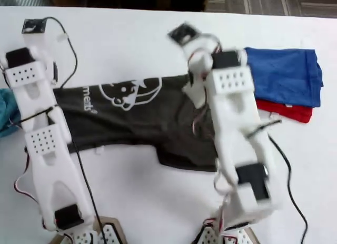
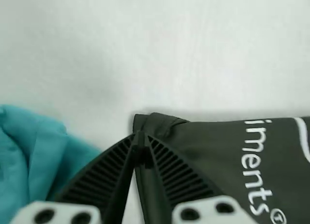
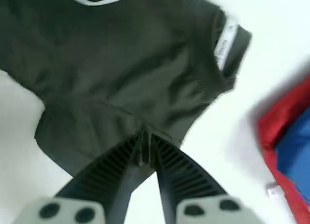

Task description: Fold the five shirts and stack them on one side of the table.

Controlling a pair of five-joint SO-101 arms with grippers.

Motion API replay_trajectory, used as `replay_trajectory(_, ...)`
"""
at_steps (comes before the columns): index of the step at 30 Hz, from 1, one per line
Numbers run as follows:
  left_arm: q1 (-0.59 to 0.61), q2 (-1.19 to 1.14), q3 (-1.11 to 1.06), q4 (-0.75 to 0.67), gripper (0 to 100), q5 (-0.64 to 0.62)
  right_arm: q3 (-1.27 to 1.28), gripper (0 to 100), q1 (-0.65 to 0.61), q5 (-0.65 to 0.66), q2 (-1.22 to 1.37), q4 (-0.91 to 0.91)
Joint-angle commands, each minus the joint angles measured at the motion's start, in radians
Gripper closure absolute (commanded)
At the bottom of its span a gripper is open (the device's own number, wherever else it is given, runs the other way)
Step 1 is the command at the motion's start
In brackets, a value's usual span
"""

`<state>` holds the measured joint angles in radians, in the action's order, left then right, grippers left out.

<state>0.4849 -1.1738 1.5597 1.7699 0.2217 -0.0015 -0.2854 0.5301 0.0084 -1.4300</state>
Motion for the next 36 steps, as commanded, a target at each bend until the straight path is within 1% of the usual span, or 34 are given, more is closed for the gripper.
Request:
replay_trajectory(1, -0.012, 0.193, -0.140, 0.020, 97, -0.002, 0.459, 97.8, -0.035, 0.058, -0.271, 0.240)
replay_trajectory(3, -0.012, 0.284, -0.292, 0.020, 97, -0.002, 0.582, 97.4, -0.035, 0.072, -0.346, 0.323)
replay_trajectory(6, -0.012, 0.437, -0.555, 0.018, 97, 0.000, 0.649, 95.9, -0.036, 0.077, -0.371, 0.346)
replay_trajectory(11, -0.032, 0.681, -0.972, -0.015, 97, 0.006, 0.680, 80.5, -0.048, 0.078, -0.306, 0.318)
replay_trajectory(14, -0.040, 0.798, -1.231, -0.135, 97, 0.008, 0.680, 79.2, -0.097, 0.081, -0.265, 0.282)
replay_trajectory(18, -0.040, 0.896, -1.577, -0.365, 97, 0.009, 0.681, 79.2, -0.171, 0.186, -0.216, 0.249)
replay_trajectory(21, -0.041, 0.936, -1.758, -0.519, 97, 0.009, 0.681, 79.1, -0.188, 0.213, -0.182, 0.242)
replay_trajectory(24, -0.040, 0.942, -1.857, -0.637, 97, 0.008, 0.684, 79.1, -0.191, 0.215, -0.143, 0.242)
replay_trajectory(26, -0.040, 0.934, -1.896, -0.683, 97, 0.008, 0.700, 79.1, -0.194, 0.216, -0.116, 0.245)
replay_trajectory(32, -0.040, 0.928, -1.908, -0.698, 97, 0.006, 0.732, 79.0, -0.246, 0.216, -0.064, 0.246)
replay_trajectory(36, -0.040, 0.924, -1.908, -0.698, 97, 0.005, 0.729, 79.0, -0.248, 0.212, -0.070, 0.251)
